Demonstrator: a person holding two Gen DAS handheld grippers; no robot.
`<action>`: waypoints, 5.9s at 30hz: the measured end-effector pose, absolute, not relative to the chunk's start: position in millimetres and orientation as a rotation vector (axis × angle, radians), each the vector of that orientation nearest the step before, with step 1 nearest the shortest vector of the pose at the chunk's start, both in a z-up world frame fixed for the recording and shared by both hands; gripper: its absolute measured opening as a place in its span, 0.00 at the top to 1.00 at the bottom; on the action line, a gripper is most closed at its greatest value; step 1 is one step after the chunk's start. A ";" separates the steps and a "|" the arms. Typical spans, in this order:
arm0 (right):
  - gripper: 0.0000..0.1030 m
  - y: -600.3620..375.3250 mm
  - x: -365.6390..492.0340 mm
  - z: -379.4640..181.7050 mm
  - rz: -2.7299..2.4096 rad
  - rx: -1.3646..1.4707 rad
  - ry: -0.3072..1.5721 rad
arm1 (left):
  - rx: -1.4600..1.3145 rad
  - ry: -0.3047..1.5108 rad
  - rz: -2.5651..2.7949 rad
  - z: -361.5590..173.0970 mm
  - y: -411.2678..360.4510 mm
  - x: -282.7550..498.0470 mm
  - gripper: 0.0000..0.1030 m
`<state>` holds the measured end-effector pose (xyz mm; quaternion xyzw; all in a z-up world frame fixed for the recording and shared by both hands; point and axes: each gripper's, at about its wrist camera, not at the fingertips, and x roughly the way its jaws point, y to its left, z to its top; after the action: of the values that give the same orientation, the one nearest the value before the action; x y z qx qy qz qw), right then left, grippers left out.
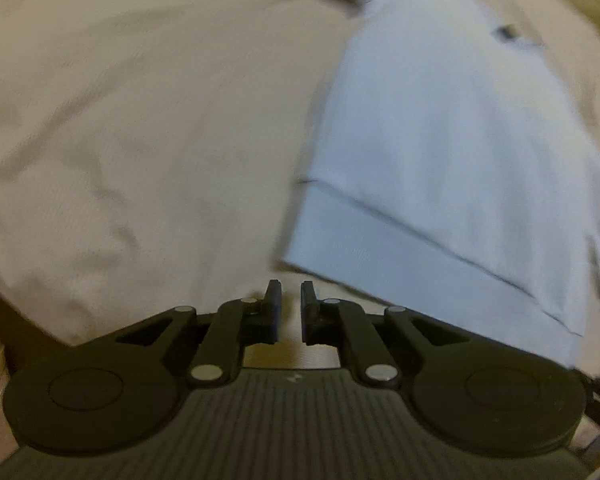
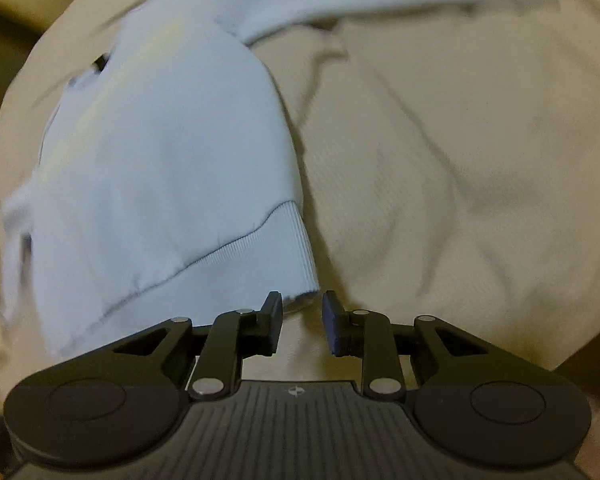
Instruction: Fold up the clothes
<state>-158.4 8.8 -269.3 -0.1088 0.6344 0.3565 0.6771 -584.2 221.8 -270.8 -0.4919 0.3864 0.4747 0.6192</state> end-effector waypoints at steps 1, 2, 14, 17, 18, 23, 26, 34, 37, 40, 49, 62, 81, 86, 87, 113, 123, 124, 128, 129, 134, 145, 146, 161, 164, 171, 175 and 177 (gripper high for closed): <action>0.63 12.3 -163.1 -259.0 0.838 -0.297 1.360 | -1.107 0.866 1.079 -263.2 215.9 -579.2 0.94; 0.63 15.8 -167.9 -248.8 0.874 -0.348 1.293 | -1.091 0.853 1.064 -257.5 211.7 -572.5 0.92; 0.38 73.5 -203.5 -244.6 1.084 -0.525 1.348 | -1.167 0.931 1.123 -255.1 192.1 -568.3 0.77; 0.38 95.4 -209.4 -241.3 1.112 -0.534 1.328 | -1.180 0.846 1.227 -241.7 206.7 -603.9 0.74; 0.38 101.0 -212.7 -243.4 1.113 -0.536 1.331 | -1.187 0.818 1.260 -240.4 217.5 -613.0 0.73; 0.37 129.5 -226.1 -251.2 1.082 -0.532 1.366 | -1.228 0.709 1.387 -228.1 257.2 -670.6 0.70; 0.34 163.3 -235.6 -263.5 1.068 -0.530 1.389 | -1.244 0.692 1.415 -229.1 288.3 -694.3 0.65; 0.28 270.0 -288.2 -279.0 1.051 -0.546 1.423 | -1.264 0.687 1.441 -256.9 413.0 -747.5 0.60; 0.24 301.7 -304.0 -278.8 1.060 -0.537 1.425 | -1.281 0.632 1.483 -272.8 461.5 -770.3 0.54; 0.19 318.9 -315.3 -280.3 1.062 -0.563 1.420 | -1.285 0.578 1.561 -290.6 497.6 -788.8 0.37; 0.16 340.6 -315.4 -304.4 0.939 -0.650 1.466 | -1.366 0.425 1.620 -327.5 541.4 -814.6 0.84; 0.16 352.1 -310.8 -300.4 0.995 -0.670 1.459 | -0.753 0.933 1.705 -322.1 492.7 -747.1 0.75; 0.30 151.1 -189.3 -287.0 0.864 -0.634 1.199 | -0.607 0.926 1.181 -260.2 305.5 -565.3 0.65; 0.33 108.7 -202.1 -310.7 0.983 -0.837 1.119 | -0.679 1.054 1.050 -310.0 259.5 -522.0 0.66; 0.32 100.4 -205.0 -314.9 0.989 -0.871 1.131 | -0.687 1.096 1.082 -320.7 250.6 -522.0 0.65; 0.02 -4.6 -264.0 -91.2 0.901 -0.272 1.108 | -0.543 0.942 1.079 -79.6 149.6 -549.7 0.28; 0.01 -53.7 -325.8 -61.7 0.893 -0.251 1.040 | -0.509 0.896 1.075 -49.1 89.6 -598.7 0.20; 0.01 -57.5 -330.7 -60.9 0.895 -0.250 1.039 | -0.505 0.893 1.076 -47.4 86.2 -600.6 0.20; 0.01 -71.2 -347.5 -56.3 0.914 -0.248 1.032 | -0.481 0.878 1.078 -37.8 68.4 -606.0 0.18; 0.01 -74.7 -351.1 -55.3 0.920 -0.245 1.030 | -0.474 0.873 1.076 -35.3 65.0 -606.1 0.17; 0.01 -90.6 -363.9 -48.6 0.914 -0.244 1.015 | -0.442 0.849 1.053 -24.3 53.2 -603.3 0.13; 0.01 -102.5 -374.0 -41.8 0.876 -0.273 0.985 | -0.428 0.820 1.018 -16.7 44.2 -608.5 0.10; 0.01 -102.0 -374.7 -41.2 0.877 -0.276 0.982 | -0.431 0.819 1.018 -17.1 44.6 -610.0 0.10; 0.00 -78.1 -391.6 -39.6 0.911 -0.340 0.946 | -0.479 0.808 1.083 -23.7 58.6 -642.4 0.08; 0.00 -74.3 -394.0 -38.4 0.919 -0.348 0.933 | -0.486 0.809 1.093 -25.7 63.6 -647.3 0.07; 0.00 -63.3 -396.7 -37.5 0.933 -0.363 0.923 | -0.498 0.814 1.104 -29.1 73.9 -653.1 0.06; 0.00 -54.3 -397.3 -37.0 0.946 -0.376 0.922 | -0.513 0.813 1.118 -30.0 80.8 -658.1 0.05; 0.00 -49.6 -397.9 -37.4 0.954 -0.386 0.923 | -0.523 0.815 1.125 -31.3 84.1 -660.7 0.05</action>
<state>-397.9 -49.6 -37.4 -0.1779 0.4255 0.4400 0.7706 -660.7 84.1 -31.3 -0.2383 0.3709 0.5123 0.7370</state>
